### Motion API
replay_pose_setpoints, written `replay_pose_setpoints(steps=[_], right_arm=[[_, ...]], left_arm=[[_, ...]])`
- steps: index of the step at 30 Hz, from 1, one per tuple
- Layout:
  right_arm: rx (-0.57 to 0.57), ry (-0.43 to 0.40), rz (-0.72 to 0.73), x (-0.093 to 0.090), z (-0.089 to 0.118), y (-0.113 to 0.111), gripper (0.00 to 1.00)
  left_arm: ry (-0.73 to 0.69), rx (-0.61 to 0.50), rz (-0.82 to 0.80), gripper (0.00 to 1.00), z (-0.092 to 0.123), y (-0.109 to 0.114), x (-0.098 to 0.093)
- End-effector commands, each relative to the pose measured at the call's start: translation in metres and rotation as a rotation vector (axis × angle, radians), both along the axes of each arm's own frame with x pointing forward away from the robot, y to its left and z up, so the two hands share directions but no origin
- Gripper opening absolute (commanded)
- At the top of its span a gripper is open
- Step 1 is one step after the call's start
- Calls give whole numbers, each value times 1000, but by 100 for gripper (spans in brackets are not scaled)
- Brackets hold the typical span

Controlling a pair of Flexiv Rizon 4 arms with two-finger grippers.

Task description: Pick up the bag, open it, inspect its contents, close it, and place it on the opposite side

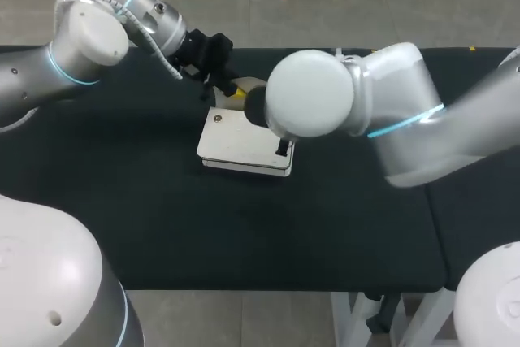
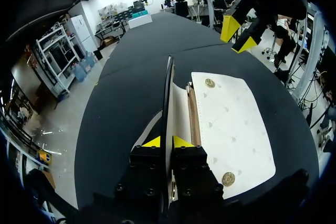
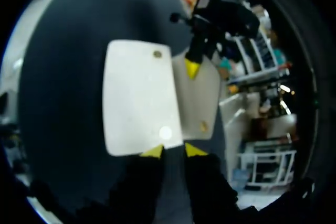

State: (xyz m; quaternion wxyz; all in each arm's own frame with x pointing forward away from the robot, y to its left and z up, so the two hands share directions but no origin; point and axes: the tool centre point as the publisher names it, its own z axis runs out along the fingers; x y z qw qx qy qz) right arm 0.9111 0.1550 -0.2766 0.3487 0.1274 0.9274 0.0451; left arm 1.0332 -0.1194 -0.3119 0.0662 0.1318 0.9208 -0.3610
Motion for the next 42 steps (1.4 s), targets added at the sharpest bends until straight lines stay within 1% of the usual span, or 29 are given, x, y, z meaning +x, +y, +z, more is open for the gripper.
replay_pose_setpoints(steps=[1,5,7,8,10,13,16,19,24,29,34,42], right_arm=[[0,13,0,1,2,0,0],[0,13,0,1,2,0,0],[0,13,0,1,2,0,0],[6,21,17,8,4,2,0],[25,20,37,20,9,2,0],[21,48,73,35,14,5,0],[11,61,103,45,18,10,0],[7,73,119,54,18,13,0],[19,90,141,67,12,17,0],[37,96,167,70,8,23,0],[16,116,182,73,-3,27,0],[-1,137,212,80,-22,24,0]], left_arm=[[1,-2,-2,0,0,0,1],[1,-2,-2,0,0,0,1],[11,-22,4,0,-1,0,0],[7,-20,23,0,1,1,1],[7,-27,12,0,10,3,-3],[8,-2,26,0,21,6,-7],[13,23,42,0,29,9,-9],[39,32,55,0,35,12,-10],[59,51,64,0,41,12,-15],[86,47,70,0,45,13,-15],[96,41,59,0,47,13,-16],[109,33,39,0,49,12,-17]])
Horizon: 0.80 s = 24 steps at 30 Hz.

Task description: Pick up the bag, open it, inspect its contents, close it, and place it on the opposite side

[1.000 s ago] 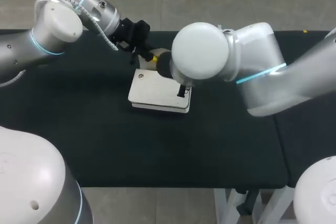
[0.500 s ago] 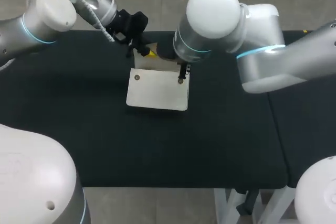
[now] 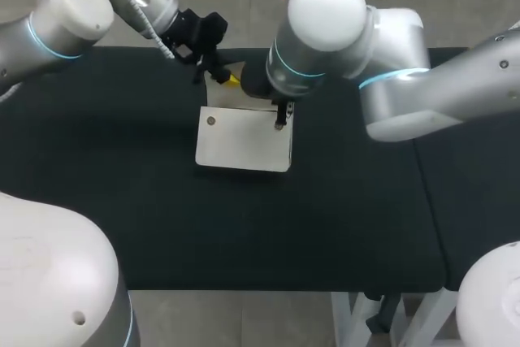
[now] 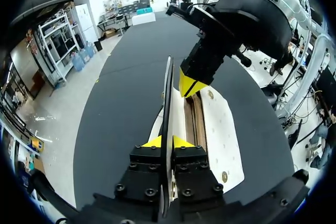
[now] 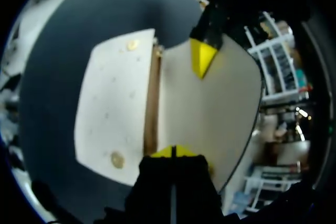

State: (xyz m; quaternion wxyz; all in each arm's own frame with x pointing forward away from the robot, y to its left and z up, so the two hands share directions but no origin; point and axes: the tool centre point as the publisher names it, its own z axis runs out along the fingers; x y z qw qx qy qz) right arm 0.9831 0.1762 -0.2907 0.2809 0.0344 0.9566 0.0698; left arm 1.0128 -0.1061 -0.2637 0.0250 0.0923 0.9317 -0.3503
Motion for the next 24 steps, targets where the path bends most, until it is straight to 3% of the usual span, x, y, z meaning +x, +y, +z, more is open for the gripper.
replay_pose_setpoints(steps=[1,8,24], right_arm=[[-9,10,5,10,-10,2,0],[-43,31,19,11,-19,5,0],[-94,77,18,-9,-19,8,0]], left_arm=[[5,0,-10,0,1,-1,3],[8,4,-4,0,2,-3,3],[8,-21,95,0,7,-5,7]])
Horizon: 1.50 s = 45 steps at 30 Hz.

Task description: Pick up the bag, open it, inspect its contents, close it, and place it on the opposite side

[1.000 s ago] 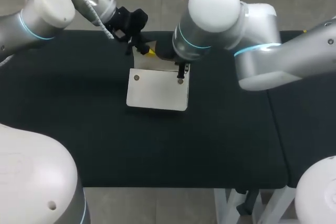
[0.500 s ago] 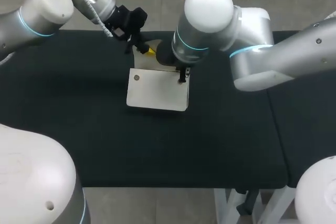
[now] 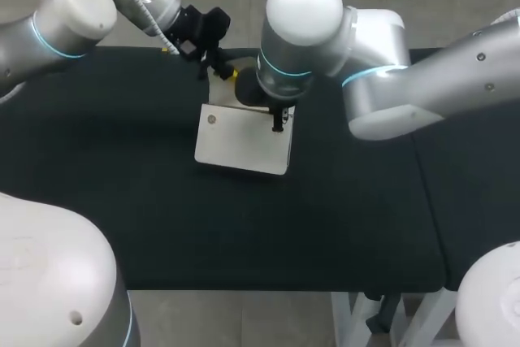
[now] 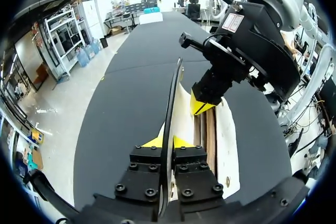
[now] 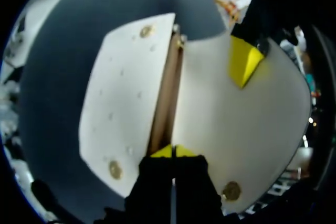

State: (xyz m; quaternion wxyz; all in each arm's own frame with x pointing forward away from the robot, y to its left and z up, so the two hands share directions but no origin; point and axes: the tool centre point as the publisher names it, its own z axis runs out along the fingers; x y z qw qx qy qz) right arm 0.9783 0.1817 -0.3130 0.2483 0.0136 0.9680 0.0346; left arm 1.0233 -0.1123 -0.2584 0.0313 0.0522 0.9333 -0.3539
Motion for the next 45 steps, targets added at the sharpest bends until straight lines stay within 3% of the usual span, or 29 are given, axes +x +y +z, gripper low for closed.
replay_pose_setpoints(steps=[1,14,27,45], right_arm=[[-17,9,-8,-6,4,3,0],[-7,26,9,-20,6,9,0],[-10,109,39,-30,-2,15,0],[-37,227,21,-28,-20,14,0]], left_arm=[[-11,-13,28,0,2,1,-3],[-26,-70,87,0,11,1,-2],[-65,-136,125,0,16,5,-8],[-123,-198,92,0,18,6,-17]])
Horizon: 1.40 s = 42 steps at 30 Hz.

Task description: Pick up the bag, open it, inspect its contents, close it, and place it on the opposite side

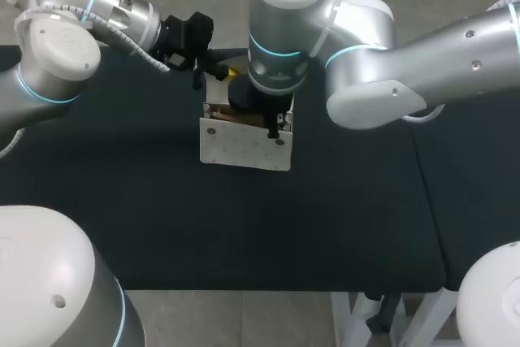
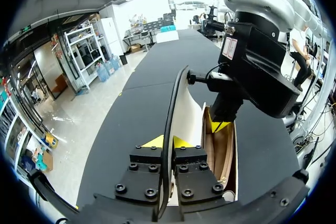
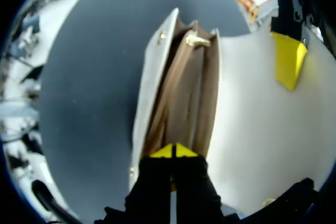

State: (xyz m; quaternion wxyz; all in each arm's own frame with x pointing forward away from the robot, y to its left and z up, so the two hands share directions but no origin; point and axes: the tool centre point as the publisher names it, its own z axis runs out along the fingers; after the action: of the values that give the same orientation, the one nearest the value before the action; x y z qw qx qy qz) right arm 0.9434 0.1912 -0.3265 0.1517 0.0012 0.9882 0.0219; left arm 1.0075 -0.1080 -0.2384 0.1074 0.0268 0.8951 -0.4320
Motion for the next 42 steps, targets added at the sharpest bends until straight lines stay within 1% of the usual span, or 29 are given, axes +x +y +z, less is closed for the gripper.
replay_pose_setpoints(steps=[1,2,4,5,6,20,42], right_arm=[[-10,38,-6,8,-9,5,0],[-8,43,-8,8,-11,5,5],[-8,53,-14,8,-13,4,37],[-5,55,-16,7,-13,4,62],[-4,58,-19,7,-14,3,100],[-4,92,-45,7,-20,-1,100],[-4,90,-47,8,-20,-1,100]], left_arm=[[-7,-16,-3,0,-1,2,-1],[-8,-17,-3,0,-1,3,-1],[-9,-19,-3,0,-1,3,-1],[-10,-21,-3,0,-1,4,-1],[-11,-22,-4,0,-1,4,-1],[-25,-35,-18,0,-2,5,0],[-28,-31,-16,0,-2,5,0]])
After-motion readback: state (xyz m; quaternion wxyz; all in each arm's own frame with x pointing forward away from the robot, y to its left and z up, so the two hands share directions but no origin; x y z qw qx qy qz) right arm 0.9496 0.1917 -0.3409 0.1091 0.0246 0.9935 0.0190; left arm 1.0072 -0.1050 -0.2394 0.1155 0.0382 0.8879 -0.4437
